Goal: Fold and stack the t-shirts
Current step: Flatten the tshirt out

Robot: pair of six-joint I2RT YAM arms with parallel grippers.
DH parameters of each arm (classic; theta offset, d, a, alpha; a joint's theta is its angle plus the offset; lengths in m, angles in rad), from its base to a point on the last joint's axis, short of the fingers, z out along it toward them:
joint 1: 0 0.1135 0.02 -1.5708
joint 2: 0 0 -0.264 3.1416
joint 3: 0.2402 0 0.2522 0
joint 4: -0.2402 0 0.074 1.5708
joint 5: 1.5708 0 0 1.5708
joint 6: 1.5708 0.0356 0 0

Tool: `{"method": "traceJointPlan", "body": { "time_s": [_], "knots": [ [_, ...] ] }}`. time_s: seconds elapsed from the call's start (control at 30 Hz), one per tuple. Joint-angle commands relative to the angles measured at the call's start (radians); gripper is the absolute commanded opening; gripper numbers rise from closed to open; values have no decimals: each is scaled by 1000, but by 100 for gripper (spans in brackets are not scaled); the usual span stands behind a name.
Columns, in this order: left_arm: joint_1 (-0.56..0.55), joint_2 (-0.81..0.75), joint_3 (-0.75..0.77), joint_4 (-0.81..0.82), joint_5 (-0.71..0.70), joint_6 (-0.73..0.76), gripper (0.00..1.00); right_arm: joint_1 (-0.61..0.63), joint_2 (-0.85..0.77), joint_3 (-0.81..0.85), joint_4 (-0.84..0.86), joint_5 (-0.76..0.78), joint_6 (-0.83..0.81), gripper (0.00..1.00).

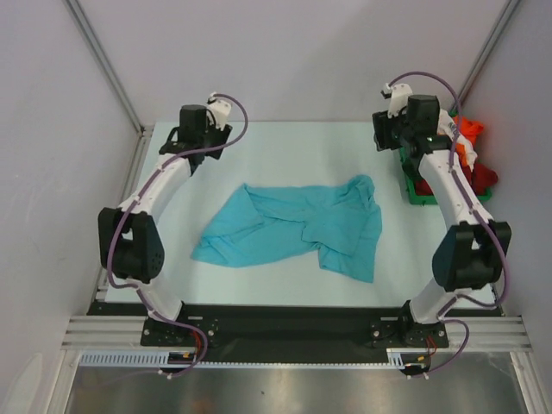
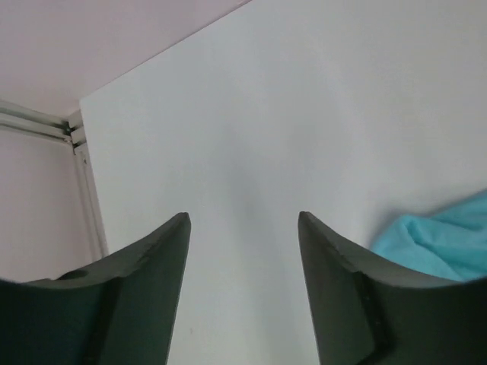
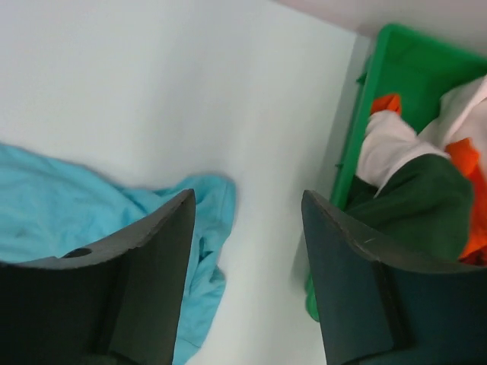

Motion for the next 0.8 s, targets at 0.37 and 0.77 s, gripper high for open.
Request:
{"method": "traceJointPlan", "body": {
  "time_s": [0.37, 0.77],
  "knots": [
    [-68, -91, -240, -129, 191, -25, 91, 181, -550, -741, -119, -223, -668, 43],
    [-65, -11, -178, -158, 206, -123, 88, 250, -438, -715, -281, -352, -835, 74]
  ]
}}
